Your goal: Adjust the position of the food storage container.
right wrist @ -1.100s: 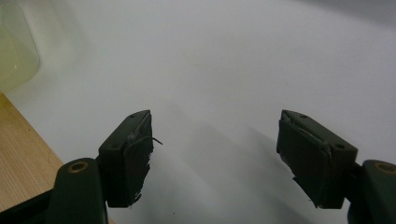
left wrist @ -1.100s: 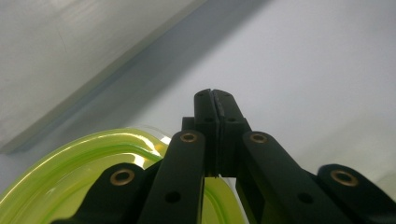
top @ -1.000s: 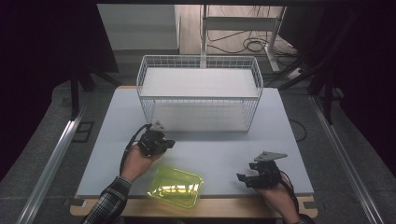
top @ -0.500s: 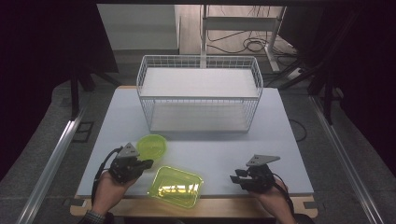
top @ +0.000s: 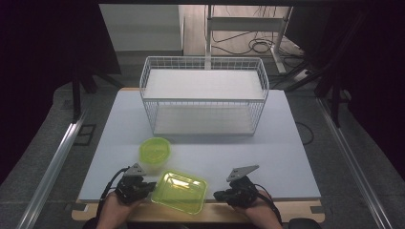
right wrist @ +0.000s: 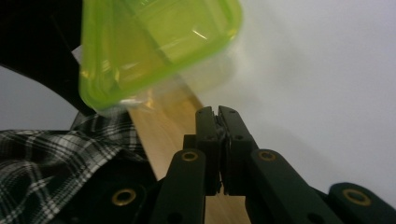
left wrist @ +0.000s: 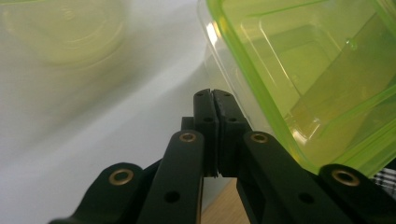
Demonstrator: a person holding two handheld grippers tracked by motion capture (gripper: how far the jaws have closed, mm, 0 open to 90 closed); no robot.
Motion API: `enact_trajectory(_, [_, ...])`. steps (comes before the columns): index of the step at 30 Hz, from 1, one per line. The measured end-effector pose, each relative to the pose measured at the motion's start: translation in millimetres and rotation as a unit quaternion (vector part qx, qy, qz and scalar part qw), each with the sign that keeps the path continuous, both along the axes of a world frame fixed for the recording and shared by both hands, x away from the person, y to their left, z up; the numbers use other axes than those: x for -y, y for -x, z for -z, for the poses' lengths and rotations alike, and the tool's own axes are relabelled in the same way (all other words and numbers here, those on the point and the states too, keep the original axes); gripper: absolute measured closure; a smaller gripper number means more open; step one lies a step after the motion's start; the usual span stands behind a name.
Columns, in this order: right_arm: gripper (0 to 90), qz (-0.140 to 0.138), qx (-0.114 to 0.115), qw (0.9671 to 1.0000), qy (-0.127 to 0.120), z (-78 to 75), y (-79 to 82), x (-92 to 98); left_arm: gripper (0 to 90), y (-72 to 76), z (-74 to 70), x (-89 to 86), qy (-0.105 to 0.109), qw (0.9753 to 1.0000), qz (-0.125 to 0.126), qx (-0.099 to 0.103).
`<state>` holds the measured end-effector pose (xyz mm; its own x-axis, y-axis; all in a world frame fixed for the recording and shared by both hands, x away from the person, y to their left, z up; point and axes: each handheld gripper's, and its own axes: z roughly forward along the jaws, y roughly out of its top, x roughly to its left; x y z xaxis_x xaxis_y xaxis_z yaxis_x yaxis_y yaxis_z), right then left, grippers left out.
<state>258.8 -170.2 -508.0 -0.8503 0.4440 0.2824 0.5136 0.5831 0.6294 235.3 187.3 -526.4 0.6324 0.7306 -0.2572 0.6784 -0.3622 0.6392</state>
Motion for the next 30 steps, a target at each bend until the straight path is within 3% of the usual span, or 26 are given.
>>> enact_trajectory(5, [86.1, 0.003, -0.006, 1.0000, 0.001, 1.0, 0.6, -7.2, 89.2, -0.7, 0.1, 6.8, 0.008, 0.9999, 0.006, -0.005])
enact_trajectory(16, [84.6, 0.046, 0.001, 0.9989, 0.007, -0.3, -13.4, 8.1, 89.3, -10.8, -1.0, 37.6, 0.007, 0.9994, 0.033, -0.006])
enact_trajectory(24, [84.1, 0.087, -0.004, 0.9961, 0.011, 0.0, -34.6, 24.0, 89.3, -27.3, 1.8, 57.7, 0.006, 0.9993, 0.036, -0.013])
enact_trajectory(30, [85.0, 0.120, -0.002, 0.9927, 0.014, -0.1, -57.6, 33.7, 89.5, -44.6, -0.7, 70.7, 0.008, 0.9995, 0.029, -0.006])
